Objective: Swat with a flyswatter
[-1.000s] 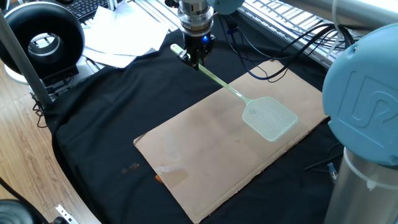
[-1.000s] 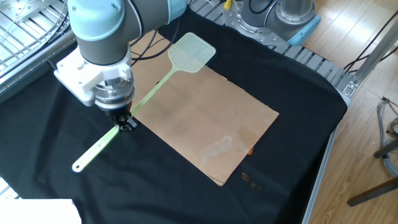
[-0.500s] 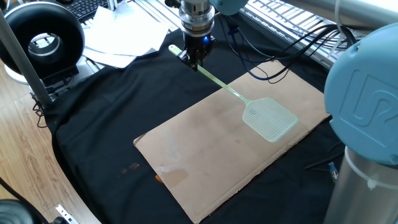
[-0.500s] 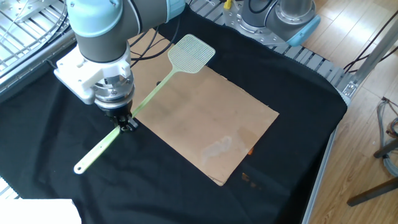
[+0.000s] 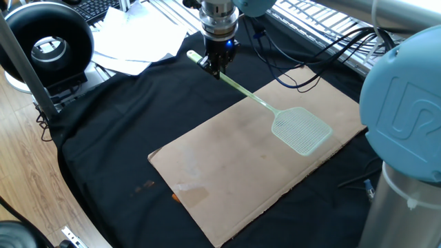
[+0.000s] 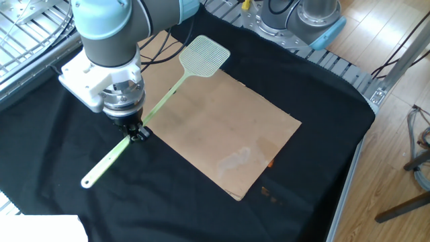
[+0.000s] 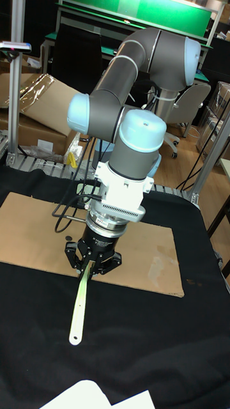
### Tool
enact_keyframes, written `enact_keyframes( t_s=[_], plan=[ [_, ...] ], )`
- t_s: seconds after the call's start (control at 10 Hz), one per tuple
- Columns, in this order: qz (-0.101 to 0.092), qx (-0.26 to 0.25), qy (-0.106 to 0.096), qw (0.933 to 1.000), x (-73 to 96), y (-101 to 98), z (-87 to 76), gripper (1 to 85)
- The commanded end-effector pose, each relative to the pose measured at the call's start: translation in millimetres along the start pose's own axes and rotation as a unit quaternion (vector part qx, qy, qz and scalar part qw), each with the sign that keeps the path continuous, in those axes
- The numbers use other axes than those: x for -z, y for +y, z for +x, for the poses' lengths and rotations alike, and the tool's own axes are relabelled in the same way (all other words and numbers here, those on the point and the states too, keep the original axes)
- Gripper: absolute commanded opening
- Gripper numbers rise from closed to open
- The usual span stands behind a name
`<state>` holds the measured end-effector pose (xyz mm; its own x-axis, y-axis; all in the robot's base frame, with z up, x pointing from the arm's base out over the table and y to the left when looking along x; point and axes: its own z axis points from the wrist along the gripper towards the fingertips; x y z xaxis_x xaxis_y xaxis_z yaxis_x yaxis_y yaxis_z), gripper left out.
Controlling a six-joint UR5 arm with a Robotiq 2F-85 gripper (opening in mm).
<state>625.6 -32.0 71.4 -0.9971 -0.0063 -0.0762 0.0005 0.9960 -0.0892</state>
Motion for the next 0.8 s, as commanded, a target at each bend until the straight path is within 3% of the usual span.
enact_keyframes(
  t_s=[0.0, 0.7],
  plan=[
    [-0.007, -0.002, -0.001, 1.0000, 0.0, 1.7, -0.8, 1.3],
    [-0.006, 0.004, -0.001, 1.0000, -1.8, 0.7, -1.8, 1.3]
  ],
)
